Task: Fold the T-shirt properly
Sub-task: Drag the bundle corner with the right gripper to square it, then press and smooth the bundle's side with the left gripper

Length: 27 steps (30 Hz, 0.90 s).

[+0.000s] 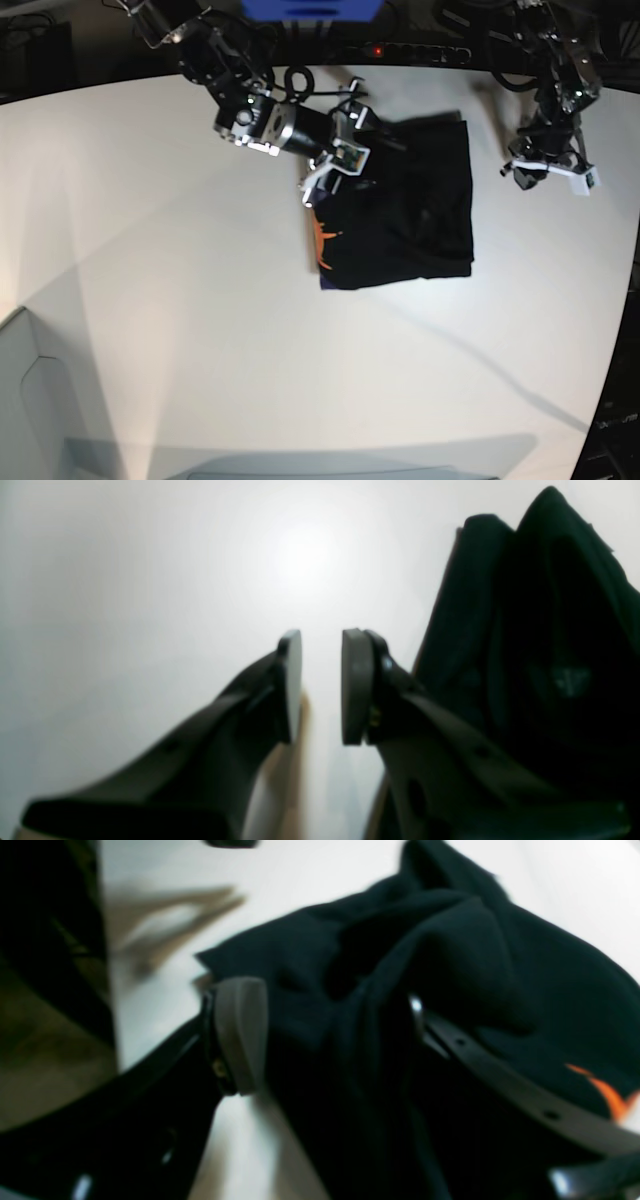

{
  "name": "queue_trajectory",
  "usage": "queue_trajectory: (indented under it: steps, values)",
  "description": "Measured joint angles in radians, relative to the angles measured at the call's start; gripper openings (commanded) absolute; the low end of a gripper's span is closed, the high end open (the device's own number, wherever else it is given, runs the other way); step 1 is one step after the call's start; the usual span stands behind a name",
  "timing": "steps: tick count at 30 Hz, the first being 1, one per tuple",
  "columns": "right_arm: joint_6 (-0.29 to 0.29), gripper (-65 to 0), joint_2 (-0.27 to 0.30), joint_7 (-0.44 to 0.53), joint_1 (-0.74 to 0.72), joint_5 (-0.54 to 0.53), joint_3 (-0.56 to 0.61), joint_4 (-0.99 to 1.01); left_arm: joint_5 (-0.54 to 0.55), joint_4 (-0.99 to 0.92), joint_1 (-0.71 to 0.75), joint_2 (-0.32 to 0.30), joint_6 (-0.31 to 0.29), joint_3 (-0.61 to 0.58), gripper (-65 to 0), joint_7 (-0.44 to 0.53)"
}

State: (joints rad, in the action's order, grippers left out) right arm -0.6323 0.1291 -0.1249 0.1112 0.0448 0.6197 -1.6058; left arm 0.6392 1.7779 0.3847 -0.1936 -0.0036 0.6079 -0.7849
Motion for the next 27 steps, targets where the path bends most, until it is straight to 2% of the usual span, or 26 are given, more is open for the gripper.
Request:
queue_trajectory:
  steps: [3, 6, 8, 11, 15, 19, 23, 24, 27]
  values:
    - [-0.001, -29.5, 0.041, 0.012, -0.006, 0.001, 0.053, -0.001, -0.004, 0.045, 0.006, 0.000, 0.000, 0.000, -51.2, -0.002]
    - [-0.001, -29.5, 0.083, 0.087, -0.037, -0.001, 0.114, -0.001, -0.002, 0.104, 0.020, 0.015, 0.001, 0.005, -51.2, 0.004]
    - [0.000, -29.5, 0.114, 0.103, -0.057, 0.000, 0.148, -0.004, 0.003, 0.141, 0.029, 0.026, 0.000, 0.004, -51.2, -0.003]
    - [0.000, -29.5, 0.132, 0.117, -0.064, 0.000, 0.140, -0.003, -0.001, 0.180, 0.031, 0.037, 0.000, 0.006, -51.2, 0.003]
    - [0.001, -29.5, 0.129, 0.179, -0.059, -0.001, 0.034, -0.004, 0.030, 0.210, 0.031, 0.074, 0.000, 0.006, -51.2, 0.003]
    - [0.000, -29.5, 0.112, 0.226, -0.015, -0.002, -0.116, -0.005, 0.192, 0.210, 0.029, 0.086, 0.001, 0.006, -51.1, 0.003]
    - [-0.002, -29.5, 0.072, 0.233, 0.026, -0.001, -0.245, -0.004, 0.291, 0.210, 0.012, 0.087, 0.001, 0.002, -50.9, 0.005]
    - [-0.001, -29.5, 0.065, 0.232, 0.027, 0.000, -0.272, -0.002, 0.301, 0.209, 0.000, 0.087, 0.001, 0.001, -49.2, -0.006]
    - [-0.002, -29.5, 0.064, 0.226, 0.026, -0.001, -0.320, -0.002, 0.323, 0.209, -0.035, 0.087, 0.004, -0.021, -36.6, 0.012]
